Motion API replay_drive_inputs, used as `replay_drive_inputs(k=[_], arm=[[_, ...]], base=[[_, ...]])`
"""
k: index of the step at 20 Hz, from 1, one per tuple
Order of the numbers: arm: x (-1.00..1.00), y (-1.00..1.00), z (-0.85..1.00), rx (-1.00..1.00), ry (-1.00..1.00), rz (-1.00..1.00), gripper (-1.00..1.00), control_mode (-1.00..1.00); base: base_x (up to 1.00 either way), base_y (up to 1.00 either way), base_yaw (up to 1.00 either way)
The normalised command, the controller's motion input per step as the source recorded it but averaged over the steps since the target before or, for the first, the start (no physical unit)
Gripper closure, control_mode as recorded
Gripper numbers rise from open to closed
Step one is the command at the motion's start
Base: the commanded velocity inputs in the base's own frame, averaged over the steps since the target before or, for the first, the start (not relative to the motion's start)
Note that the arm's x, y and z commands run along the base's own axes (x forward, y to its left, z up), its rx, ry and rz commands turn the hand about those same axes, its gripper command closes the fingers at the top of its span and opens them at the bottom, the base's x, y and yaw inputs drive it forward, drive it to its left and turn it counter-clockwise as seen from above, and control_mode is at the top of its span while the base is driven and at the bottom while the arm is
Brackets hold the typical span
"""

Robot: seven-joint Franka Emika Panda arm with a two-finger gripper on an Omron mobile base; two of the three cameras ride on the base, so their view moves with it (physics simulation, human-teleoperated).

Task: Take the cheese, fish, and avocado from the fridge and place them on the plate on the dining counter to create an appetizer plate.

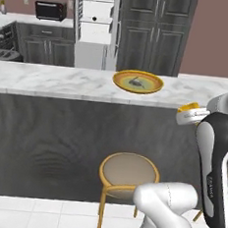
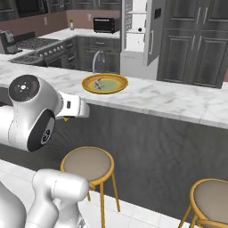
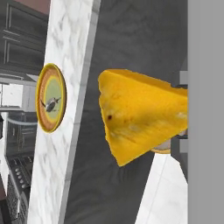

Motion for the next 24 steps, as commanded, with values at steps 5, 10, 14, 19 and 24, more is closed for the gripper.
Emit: replay_drive_inputs(k=[5,10,14,19,24], arm=[[0.00,0.00,0.00,0.00,0.00,0.00,1.00,1.00],[0.00,0.00,0.00,0.00,0.00,0.00,1.00,1.00],[0.00,0.00,0.00,0.00,0.00,0.00,1.00,1.00],[0.00,0.00,0.00,0.00,0.00,0.00,1.00,1.00],[0.11,0.00,0.00,0.01,0.00,0.00,1.00,-1.00]], base=[[1.00,0.09,-0.23],[0.98,0.00,-0.13],[0.81,0.00,-0.02],[0.72,0.00,-0.01],[0.52,0.00,0.00]])
